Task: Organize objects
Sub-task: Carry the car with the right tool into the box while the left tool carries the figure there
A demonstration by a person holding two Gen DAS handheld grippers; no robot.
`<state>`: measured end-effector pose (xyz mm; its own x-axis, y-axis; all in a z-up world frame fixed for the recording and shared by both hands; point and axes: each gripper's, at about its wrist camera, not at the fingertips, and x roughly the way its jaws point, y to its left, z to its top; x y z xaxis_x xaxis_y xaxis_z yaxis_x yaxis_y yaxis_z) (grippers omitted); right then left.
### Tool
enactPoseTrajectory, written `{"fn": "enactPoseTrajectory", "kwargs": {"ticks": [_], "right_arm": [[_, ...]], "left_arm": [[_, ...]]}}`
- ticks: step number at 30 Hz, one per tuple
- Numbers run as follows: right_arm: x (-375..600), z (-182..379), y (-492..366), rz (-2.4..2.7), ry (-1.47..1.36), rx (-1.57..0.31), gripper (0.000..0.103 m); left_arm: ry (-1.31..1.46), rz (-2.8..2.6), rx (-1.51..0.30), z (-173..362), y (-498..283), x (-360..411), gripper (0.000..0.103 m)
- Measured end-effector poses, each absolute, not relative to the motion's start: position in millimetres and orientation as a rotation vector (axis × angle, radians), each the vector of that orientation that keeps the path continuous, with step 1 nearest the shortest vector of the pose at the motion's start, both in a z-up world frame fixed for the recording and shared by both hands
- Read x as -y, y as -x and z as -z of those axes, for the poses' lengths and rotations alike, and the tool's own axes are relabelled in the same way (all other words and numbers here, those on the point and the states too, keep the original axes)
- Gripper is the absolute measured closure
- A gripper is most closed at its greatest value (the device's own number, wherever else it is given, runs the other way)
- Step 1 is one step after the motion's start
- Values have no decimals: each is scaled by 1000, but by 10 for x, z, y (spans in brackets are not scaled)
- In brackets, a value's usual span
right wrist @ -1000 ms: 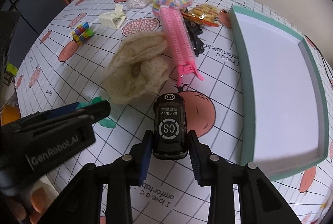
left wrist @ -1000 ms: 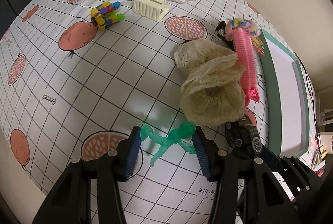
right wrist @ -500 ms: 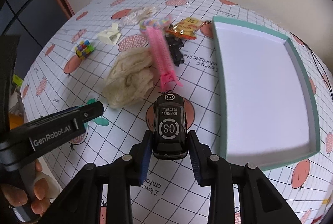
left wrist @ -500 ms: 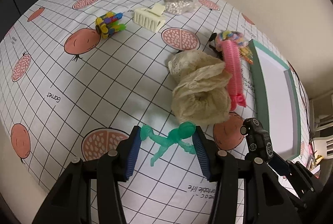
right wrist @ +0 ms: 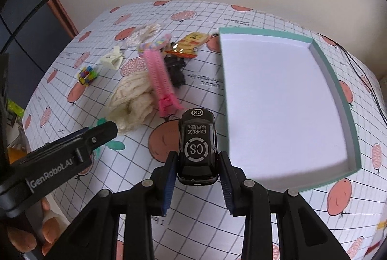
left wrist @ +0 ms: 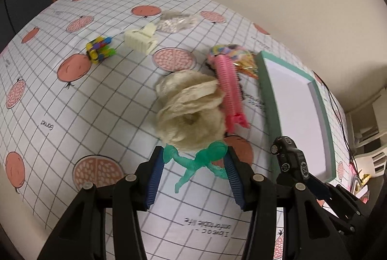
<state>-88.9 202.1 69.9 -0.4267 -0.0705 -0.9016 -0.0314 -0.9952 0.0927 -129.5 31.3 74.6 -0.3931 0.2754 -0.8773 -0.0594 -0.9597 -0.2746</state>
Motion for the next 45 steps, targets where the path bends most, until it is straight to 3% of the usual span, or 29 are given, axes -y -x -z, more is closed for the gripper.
{"fn": "enactPoseTrajectory", "kwargs": {"ticks": [29,45], "right_arm": [[-3243,-751,973,2882,-1644,296,67],[-3759,-518,1451,2926,-1639,346,67]], "left_arm": [[1377,-2407,48,-973,1580,-1435,51],[1384,-2340,-56,-716,2105,-2195,51]]}}
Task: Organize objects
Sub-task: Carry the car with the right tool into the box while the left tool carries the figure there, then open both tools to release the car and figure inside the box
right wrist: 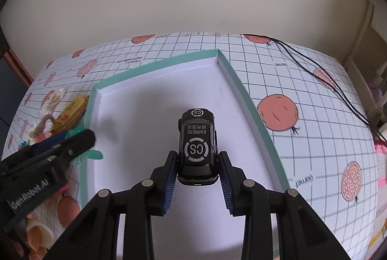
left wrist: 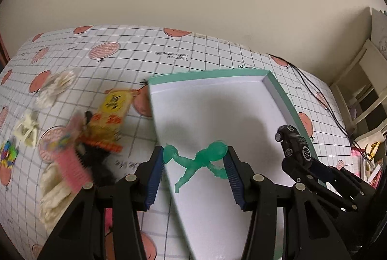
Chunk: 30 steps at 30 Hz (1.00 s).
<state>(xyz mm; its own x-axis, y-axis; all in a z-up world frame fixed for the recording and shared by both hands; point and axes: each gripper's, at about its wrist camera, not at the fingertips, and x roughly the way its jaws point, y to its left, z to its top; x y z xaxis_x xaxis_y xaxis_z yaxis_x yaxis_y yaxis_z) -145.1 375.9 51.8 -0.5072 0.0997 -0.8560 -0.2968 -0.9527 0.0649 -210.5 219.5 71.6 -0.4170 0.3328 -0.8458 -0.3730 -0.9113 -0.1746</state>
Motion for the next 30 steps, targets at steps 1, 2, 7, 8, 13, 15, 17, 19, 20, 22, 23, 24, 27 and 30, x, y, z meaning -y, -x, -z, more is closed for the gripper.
{"fn": "enactPoseTrajectory", "kwargs": {"ticks": [1,2,7,8,13,15,17,19,20,22,23,24,27,30], "right_arm": [[-3772,-497,1491,-2523,1417,-295,67],[-3780,-485,1512,-2521,1417,-292,67],[-3857,-421,1673,-2517,1420,-281,67],[-3865,-410,1694,-2514,1420,-279,67],[-3921,-349,1794,-2507,1420,-285,67],[-3935,-317,1822,-2504,1425,-293,67],[-3947,-287,1840,-2502,1427,-296,67],[-3950,-249,1852,-2499,1432,-294,67],[-3949,-230,1855,-2499,1434,-293,67],[-3938,-185,1871,-2497,1440,-289,67],[-3931,-189,1865,-2503,1430,-273,67],[-3922,-188,1864,-2505,1430,-261,67],[-3928,-180,1846,-2510,1424,-265,67],[-3912,-176,1839,-2512,1416,-254,67]], "left_arm": [[1386,-2336,-67,-682,2141,-2246,51],[1387,-2335,-74,-661,2160,-2276,51],[1415,-2336,-90,-507,2303,-2382,51],[1419,-2333,-90,-486,2320,-2399,51],[1418,-2332,-113,-415,2399,-2490,51],[1427,-2330,-109,-384,2430,-2512,51],[1435,-2326,-112,-346,2452,-2525,51],[1421,-2334,-132,-332,2448,-2543,51],[1420,-2330,-140,-322,2450,-2558,51],[1416,-2334,-141,-313,2453,-2564,51],[1414,-2334,-140,-312,2454,-2564,51],[1414,-2334,-144,-311,2457,-2562,51],[1405,-2340,-156,-317,2449,-2556,51],[1407,-2348,-159,-322,2434,-2549,50]]}}
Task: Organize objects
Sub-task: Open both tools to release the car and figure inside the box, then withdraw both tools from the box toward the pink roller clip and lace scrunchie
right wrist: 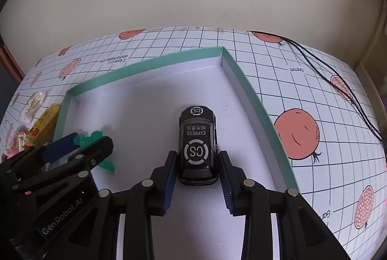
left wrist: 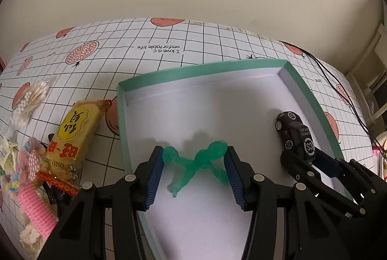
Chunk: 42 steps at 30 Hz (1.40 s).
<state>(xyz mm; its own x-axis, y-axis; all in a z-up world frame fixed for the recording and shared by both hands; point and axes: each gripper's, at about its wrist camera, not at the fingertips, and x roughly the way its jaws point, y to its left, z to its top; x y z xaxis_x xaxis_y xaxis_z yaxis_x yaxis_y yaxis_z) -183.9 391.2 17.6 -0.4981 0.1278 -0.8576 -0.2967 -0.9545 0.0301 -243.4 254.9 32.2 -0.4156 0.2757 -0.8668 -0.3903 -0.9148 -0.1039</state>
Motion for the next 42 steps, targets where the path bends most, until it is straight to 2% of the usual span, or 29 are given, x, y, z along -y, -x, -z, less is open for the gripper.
{"fn": "enactPoseTrajectory", "kwargs": {"ticks": [6,12,18,42], "right_arm": [[-3909,-220,1813,-2520,1399,-268,66],[-3873,-372,1743,-2531,1365,-273,61],[-3755,-531,1618,-2541,1341,-260,61],[-3384,-650,1003,-2528,1352,-314,61]], "left_arm": [[1409,-2354,-134,-352,2416,-2522,50],[1403,-2353,-80,-478,2362,-2452,49],[1385,-2362,-33,-641,2260,-2318,45],[1413,-2385,95,-767,1730,-1688,45]]}}
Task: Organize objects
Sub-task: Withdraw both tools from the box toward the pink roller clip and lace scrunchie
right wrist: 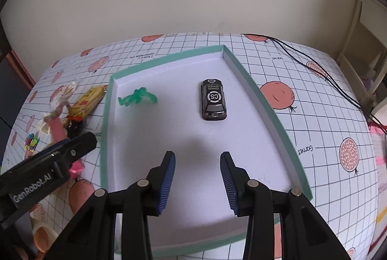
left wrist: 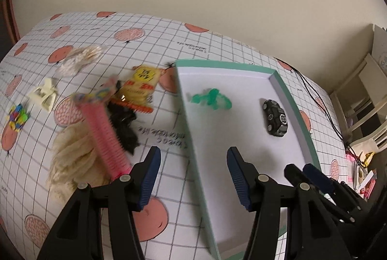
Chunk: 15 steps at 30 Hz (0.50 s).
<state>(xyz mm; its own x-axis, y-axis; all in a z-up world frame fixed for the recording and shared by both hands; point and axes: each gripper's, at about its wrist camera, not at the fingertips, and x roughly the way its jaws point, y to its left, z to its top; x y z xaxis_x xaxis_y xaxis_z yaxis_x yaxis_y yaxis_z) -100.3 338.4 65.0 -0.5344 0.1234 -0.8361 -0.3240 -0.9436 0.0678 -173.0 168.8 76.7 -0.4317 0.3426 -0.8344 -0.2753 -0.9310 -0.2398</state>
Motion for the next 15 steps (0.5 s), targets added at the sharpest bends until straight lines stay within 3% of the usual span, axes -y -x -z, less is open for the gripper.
{"fn": "enactPoseTrajectory", "kwargs": {"ticks": [4,15], "right_arm": [[-3299,-691,933,-2536,1353,-308,61],[-3151,-806,739,-2553,1343,-329,61]], "left_arm": [[1419,-2403,124,-776,1679,-1545,31],[1389,-2460,125,-879,1491,-1260,30]]}}
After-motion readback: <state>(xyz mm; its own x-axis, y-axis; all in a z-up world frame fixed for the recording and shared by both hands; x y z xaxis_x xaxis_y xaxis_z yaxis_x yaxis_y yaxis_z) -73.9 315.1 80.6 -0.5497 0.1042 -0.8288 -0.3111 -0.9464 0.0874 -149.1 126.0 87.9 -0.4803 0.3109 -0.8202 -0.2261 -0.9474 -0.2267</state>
